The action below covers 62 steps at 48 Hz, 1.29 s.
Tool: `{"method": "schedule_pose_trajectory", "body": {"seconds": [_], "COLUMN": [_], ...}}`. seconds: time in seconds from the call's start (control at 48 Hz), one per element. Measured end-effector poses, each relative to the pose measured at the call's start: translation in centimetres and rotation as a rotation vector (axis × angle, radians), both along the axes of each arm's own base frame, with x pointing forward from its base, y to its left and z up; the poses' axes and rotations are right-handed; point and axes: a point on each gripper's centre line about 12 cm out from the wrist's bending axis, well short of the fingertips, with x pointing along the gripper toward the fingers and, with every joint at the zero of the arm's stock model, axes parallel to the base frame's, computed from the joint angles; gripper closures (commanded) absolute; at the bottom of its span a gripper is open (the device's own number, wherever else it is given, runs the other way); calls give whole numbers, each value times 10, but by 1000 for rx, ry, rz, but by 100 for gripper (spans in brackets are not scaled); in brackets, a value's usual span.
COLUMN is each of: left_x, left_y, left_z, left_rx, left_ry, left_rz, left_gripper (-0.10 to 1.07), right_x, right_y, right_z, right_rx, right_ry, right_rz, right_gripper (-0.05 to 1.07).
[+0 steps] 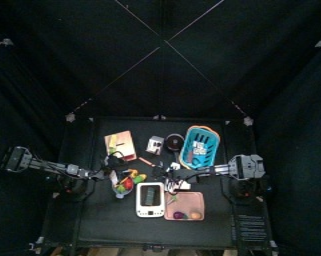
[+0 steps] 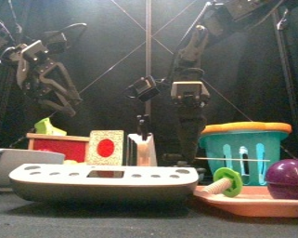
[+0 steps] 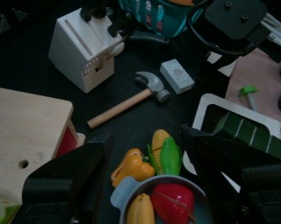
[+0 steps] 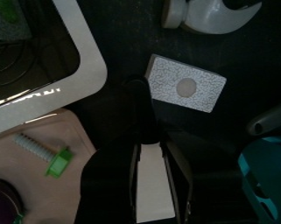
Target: Grab cleaver with other hand
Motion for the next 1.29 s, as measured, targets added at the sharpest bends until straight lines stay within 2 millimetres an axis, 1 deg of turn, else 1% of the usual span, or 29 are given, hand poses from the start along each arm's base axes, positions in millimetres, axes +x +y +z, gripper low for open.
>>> {"method": "schedule_pose_trajectory", "body": {"seconds": [0.125,0.229,0.333,0.479,0.646,0.729,0.812,0.917,1.021,1.125,1.292], "left_x": [0,-2,-4,-6,-5,-4,-3,-1,-1,1,4], "left_y": [0,-1,-4,-14,-32,-42,-48,-52,-52,-51,-46], "left_z": [1,7,13,20,26,28,32,37,39,39,41], "left_rx": [-6,-11,-15,-10,18,37,61,90,98,108,144], "left_ry": [-6,-30,-59,-91,-114,-122,-133,-148,-153,-153,-153], "left_rz": [3,-1,-20,-85,-211,-282,-329,-358,-359,-347,-305], "left_gripper": [3,3,3,3,3,3,3,3,3,3,3], "right_x": [1,4,7,12,21,25,29,32,32,33,30], "right_y": [-1,-1,-2,-2,-1,-2,-3,-8,-17,-30,-43], "right_z": [4,20,39,61,78,90,107,132,149,156,157], "right_rx": [-1,-9,-20,-19,-20,-18,-11,20,69,109,114], "right_ry": [-15,-65,-142,-255,-377,-458,-562,-718,-875,-1023,-1202], "right_rz": [-2,2,9,16,33,40,41,16,-40,-111,-166], "right_gripper": [46,46,46,46,46,46,46,46,46,47,47]}}
